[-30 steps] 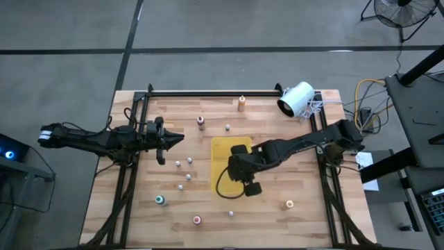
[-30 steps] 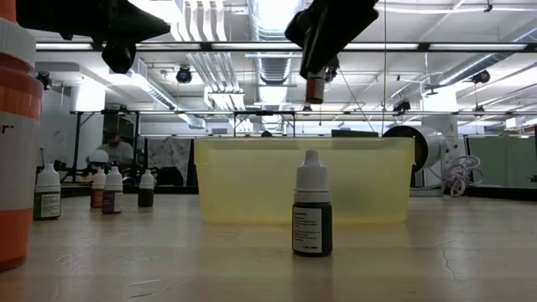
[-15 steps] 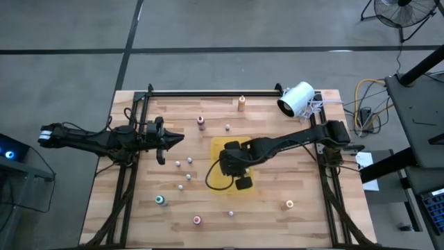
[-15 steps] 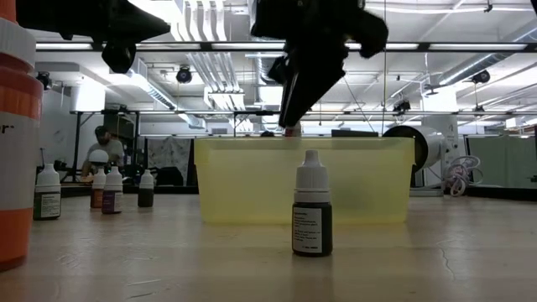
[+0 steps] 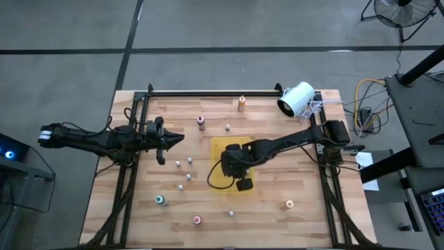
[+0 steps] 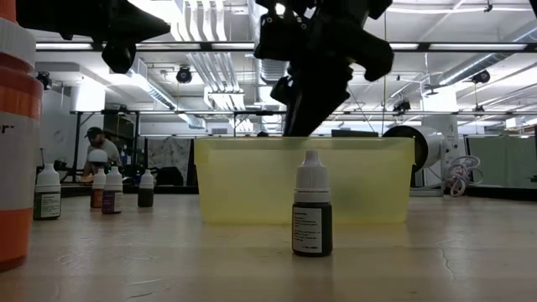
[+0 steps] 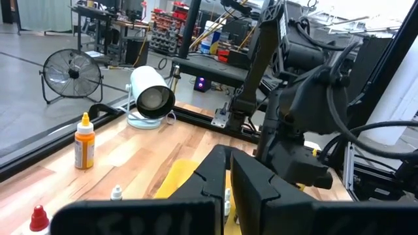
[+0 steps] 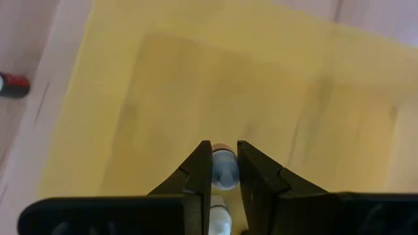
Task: Pick & Place food coloring
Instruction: Put the small red food coloring bottle into the yellow bin
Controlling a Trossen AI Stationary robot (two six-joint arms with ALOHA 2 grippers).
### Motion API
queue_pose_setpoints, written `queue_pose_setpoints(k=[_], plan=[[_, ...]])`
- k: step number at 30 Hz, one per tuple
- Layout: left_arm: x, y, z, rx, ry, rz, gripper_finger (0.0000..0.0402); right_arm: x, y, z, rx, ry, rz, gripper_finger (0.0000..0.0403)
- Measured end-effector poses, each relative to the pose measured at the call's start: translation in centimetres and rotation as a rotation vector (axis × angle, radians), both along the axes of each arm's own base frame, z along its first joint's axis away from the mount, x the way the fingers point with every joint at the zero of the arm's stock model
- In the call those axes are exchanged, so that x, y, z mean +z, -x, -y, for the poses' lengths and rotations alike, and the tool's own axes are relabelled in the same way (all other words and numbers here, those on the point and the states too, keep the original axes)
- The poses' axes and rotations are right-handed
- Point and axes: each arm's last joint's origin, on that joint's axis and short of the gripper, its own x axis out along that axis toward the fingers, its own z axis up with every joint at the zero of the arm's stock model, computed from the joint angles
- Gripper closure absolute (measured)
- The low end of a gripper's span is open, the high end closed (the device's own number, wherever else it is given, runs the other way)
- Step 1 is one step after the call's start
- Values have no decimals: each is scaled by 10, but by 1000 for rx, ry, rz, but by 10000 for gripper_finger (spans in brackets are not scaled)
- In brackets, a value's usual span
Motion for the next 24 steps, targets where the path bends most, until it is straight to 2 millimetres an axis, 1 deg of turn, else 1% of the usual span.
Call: queue_pose_setpoints(k=[3,9,14,24], plan=[[0,0,0,0,0,1,402,-8,5,2,-6,-1,-20,355],[0,0,0,0,0,0,402,-15,8,4,-5,-1,4,355],[0,0,0,0,0,0,402,-24,13,6,-4,4,-17,355],[0,0,0,0,0,0,402,-24,10,9,12,13,15,355]])
